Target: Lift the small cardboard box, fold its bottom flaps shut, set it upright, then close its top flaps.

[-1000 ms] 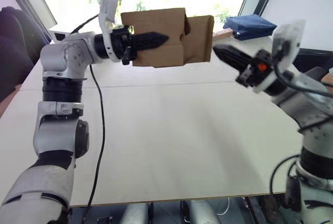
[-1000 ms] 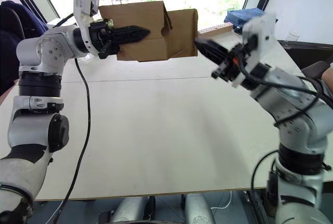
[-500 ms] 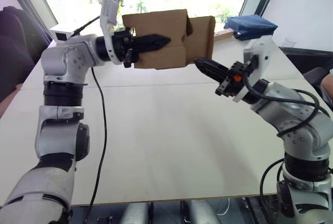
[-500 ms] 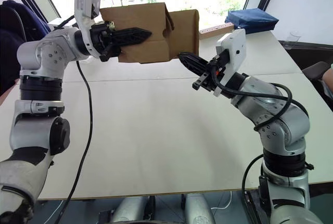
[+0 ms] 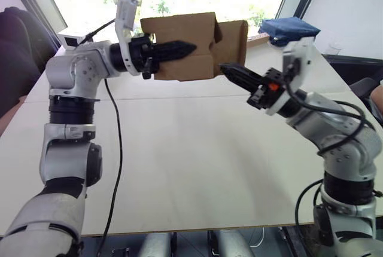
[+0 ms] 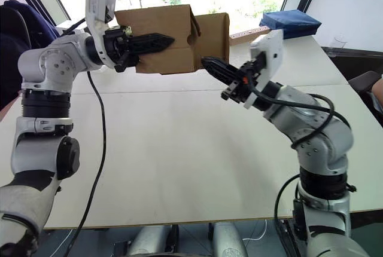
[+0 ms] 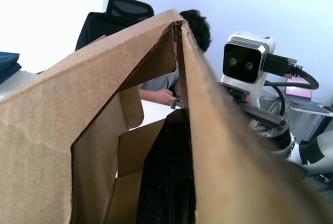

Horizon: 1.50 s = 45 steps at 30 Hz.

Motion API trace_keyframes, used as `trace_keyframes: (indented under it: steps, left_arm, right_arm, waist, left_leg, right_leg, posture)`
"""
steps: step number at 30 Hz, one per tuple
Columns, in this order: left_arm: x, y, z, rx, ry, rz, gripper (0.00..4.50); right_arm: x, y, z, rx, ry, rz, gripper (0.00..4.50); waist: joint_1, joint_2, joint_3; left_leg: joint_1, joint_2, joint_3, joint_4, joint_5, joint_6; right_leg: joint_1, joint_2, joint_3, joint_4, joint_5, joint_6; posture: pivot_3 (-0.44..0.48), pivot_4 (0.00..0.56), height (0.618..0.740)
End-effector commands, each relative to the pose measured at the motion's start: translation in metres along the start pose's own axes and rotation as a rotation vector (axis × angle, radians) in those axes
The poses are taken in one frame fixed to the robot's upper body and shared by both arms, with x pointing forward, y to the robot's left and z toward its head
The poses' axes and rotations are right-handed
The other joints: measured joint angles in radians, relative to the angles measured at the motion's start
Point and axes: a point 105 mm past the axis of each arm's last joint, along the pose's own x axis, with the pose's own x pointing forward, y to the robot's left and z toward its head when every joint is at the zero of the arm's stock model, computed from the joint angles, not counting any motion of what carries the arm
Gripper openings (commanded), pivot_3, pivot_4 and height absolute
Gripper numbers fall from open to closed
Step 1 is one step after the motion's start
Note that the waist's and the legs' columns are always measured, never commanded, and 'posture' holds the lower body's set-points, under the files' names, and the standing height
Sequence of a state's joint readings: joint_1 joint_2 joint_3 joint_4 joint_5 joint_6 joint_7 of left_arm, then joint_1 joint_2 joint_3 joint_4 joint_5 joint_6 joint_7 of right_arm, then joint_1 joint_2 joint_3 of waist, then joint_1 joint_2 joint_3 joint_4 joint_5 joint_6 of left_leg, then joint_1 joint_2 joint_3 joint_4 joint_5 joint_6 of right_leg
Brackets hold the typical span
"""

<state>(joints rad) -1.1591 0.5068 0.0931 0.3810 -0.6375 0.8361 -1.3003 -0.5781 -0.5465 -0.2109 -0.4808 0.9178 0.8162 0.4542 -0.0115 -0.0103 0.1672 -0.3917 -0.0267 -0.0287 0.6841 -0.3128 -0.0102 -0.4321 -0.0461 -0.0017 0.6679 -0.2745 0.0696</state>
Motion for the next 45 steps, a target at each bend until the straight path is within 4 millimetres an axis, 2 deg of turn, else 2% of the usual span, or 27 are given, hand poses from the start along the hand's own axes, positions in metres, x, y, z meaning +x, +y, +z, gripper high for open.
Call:
trace_keyframes:
  steps: [1, 2, 6, 10, 12, 21, 26, 36, 40, 45]
  left_arm:
    - [-0.001, -0.005, 0.011, 0.049, -0.021, -0.011, 0.0]
    - [-0.001, -0.005, 0.011, 0.049, -0.02, -0.01, 0.0]
    - [0.0, -0.005, 0.013, 0.05, -0.031, -0.015, 0.0]
    - [0.002, -0.008, 0.014, 0.054, -0.033, -0.022, 0.0]
    - [0.003, -0.009, 0.014, 0.053, -0.031, -0.026, 0.0]
    - [0.003, -0.012, 0.006, 0.033, -0.017, -0.034, 0.0]
    - [0.004, -0.011, -0.001, 0.019, -0.01, -0.031, 0.0]
    - [0.009, -0.013, -0.001, 0.012, -0.017, -0.055, 0.0]
    - [0.009, -0.011, 0.0, 0.017, -0.019, -0.05, 0.0]
    - [0.002, -0.012, 0.007, 0.024, -0.034, -0.039, 0.0]
  right_arm:
    - [-0.015, 0.005, 0.022, 0.002, -0.055, 0.014, 0.01]
    - [-0.018, 0.004, 0.022, 0.012, -0.052, 0.008, 0.01]
    - [-0.023, -0.003, -0.004, -0.027, 0.076, -0.035, 0.01]
    - [-0.014, -0.004, -0.022, -0.048, 0.11, -0.031, 0.01]
    - [-0.008, -0.005, -0.024, -0.058, 0.096, -0.029, 0.01]
    - [0.018, -0.001, -0.013, -0.059, 0.0, 0.022, 0.01]
    - [0.02, 0.004, -0.009, -0.047, -0.018, 0.048, 0.01]
    - [0.024, 0.012, -0.013, -0.052, 0.0, 0.087, 0.01]
    - [0.02, 0.007, -0.008, -0.082, 0.01, 0.082, 0.01]
    - [-0.012, -0.01, 0.027, 0.001, -0.037, 0.073, 0.01]
  waist:
    - [0.0, 0.0, 0.0]
    - [0.0, 0.0, 0.0]
    - [0.0, 0.0, 0.0]
    - [-0.004, 0.0, 0.0]
    - [-0.003, 0.0, 0.0]
    - [-0.001, 0.0, 0.0]
    - [-0.001, 0.0, 0.0]
    - [-0.002, 0.0, 0.0]
    - [-0.002, 0.0, 0.0]
    - [0.002, 0.0, 0.0]
  left_leg:
    - [0.0, 0.0, 0.0, 0.0, 0.0, 0.0]
    - [0.0, 0.0, 0.0, 0.0, 0.0, 0.0]
    - [0.0, 0.0, 0.0, 0.0, 0.0, 0.0]
    - [0.0, 0.0, 0.0, 0.0, 0.0, 0.0]
    - [0.0, 0.0, 0.0, 0.0, 0.0, 0.0]
    - [0.0, 0.0, 0.0, 0.0, 0.0, -0.001]
    - [0.0, 0.0, 0.0, 0.0, 0.0, -0.001]
    - [0.0, 0.0, 0.0, 0.0, 0.0, 0.0]
    - [0.0, 0.0, 0.0, 0.0, 0.0, 0.0]
    - [0.0, 0.0, 0.0, 0.0, 0.0, 0.0]
  right_leg:
    - [0.0, 0.0, 0.0, 0.0, 0.0, 0.0]
    - [0.0, 0.0, 0.0, 0.0, 0.0, 0.0]
    - [0.0, 0.0, 0.0, 0.0, 0.0, 0.0]
    - [0.0, 0.001, 0.0, 0.0, 0.0, 0.0]
    - [0.0, 0.001, 0.0, 0.0, 0.0, 0.0]
    - [0.0, 0.001, 0.0, 0.0, 0.0, 0.0]
    - [0.0, 0.0, 0.0, 0.0, 0.0, 0.0]
    - [0.0, 0.0, 0.0, 0.0, 0.0, 0.0]
    - [0.0, 0.0, 0.0, 0.0, 0.0, 0.0]
    - [0.0, 0.0, 0.0, 0.0, 0.0, 0.0]
  posture:
    - [0.0, 0.15, 0.74]
    - [0.0, 0.15, 0.74]
    - [0.0, 0.15, 0.74]
    - [0.0, 0.15, 0.74]
    - [0.0, 0.15, 0.74]
    - [0.0, 0.15, 0.74]
    - [0.0, 0.15, 0.74]
    - [0.0, 0.15, 0.74]
    - [0.0, 0.15, 0.74]
    - [0.0, 0.15, 0.74]
